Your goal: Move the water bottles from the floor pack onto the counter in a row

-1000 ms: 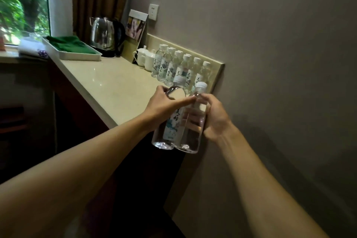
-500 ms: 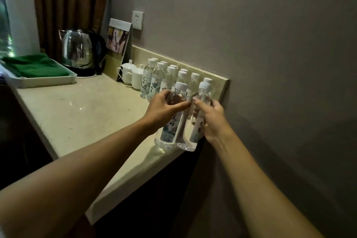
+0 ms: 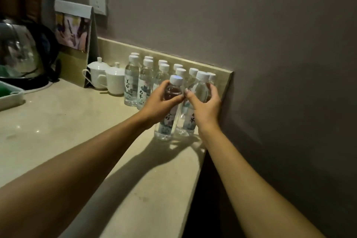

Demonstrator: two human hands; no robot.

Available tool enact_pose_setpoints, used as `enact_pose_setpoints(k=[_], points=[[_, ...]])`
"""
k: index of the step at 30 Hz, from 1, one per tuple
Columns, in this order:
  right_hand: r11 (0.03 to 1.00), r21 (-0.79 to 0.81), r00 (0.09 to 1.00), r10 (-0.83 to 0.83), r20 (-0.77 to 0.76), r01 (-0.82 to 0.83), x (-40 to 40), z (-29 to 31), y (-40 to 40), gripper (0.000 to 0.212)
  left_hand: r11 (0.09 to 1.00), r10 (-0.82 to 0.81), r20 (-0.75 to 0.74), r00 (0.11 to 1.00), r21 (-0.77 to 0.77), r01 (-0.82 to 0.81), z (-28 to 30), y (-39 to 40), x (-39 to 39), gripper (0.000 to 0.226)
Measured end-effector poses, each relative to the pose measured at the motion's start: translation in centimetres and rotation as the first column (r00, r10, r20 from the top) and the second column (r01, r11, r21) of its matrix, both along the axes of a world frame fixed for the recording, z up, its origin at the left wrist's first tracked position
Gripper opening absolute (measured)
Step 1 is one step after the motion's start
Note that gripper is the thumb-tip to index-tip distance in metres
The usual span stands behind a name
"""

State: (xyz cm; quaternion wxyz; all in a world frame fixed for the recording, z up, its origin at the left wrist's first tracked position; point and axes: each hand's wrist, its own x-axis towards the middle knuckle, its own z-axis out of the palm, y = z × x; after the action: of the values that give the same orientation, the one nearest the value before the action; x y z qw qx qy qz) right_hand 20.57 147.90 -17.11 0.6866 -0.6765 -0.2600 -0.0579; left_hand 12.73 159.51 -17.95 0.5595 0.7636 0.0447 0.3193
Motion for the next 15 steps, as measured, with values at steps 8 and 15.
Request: enact_pose_setpoints(k=[8,15], points=[[0.962,-0.045,0.961,-0.272,-0.051,0.270,-1.7,-1.5,3.2,0.065,0.974,-0.121,-0.006,0.993,0.190,0.120,-1.8,4.1,0.2,0.079],[0.891,-0.319,0.941,-0.338,0.006,0.322,-2.4,-5.0,2.6,0.075,0.948,-0.046,-0.116,0.992,0.308,0.081,-4.5,5.4,0.5,0.072]])
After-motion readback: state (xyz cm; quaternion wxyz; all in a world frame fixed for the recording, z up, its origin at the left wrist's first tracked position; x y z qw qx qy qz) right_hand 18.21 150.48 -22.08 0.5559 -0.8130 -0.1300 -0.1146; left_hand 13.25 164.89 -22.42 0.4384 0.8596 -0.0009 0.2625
